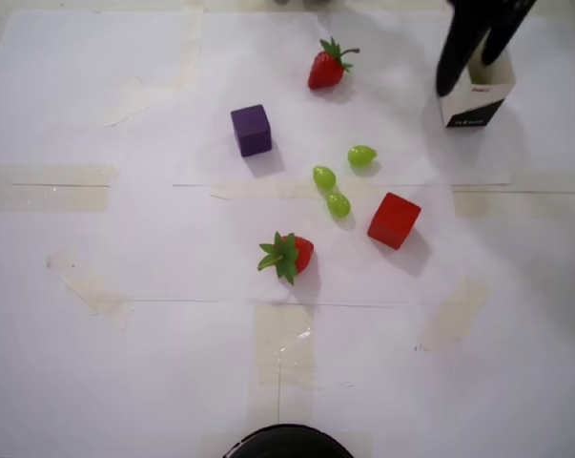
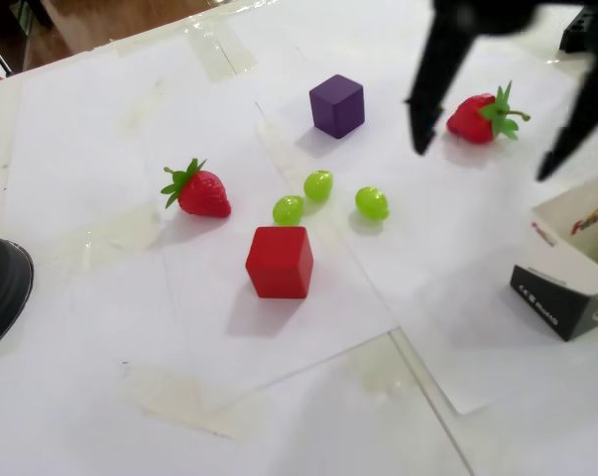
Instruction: Pick up the grapes and place them in the box.
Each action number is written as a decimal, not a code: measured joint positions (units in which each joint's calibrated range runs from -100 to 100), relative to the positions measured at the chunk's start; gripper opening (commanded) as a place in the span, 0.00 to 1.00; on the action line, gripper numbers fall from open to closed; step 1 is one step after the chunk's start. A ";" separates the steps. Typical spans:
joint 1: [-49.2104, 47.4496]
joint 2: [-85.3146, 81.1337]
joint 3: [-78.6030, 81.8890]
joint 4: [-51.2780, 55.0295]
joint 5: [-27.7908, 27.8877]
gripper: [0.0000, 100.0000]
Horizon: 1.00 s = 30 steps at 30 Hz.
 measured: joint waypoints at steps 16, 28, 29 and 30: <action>16.85 0.36 20.72 -19.60 6.79 0.24; 17.00 5.63 21.45 -26.64 7.23 0.21; 17.23 5.91 21.72 -27.04 7.18 0.21; 17.38 6.09 21.99 -27.43 7.18 0.21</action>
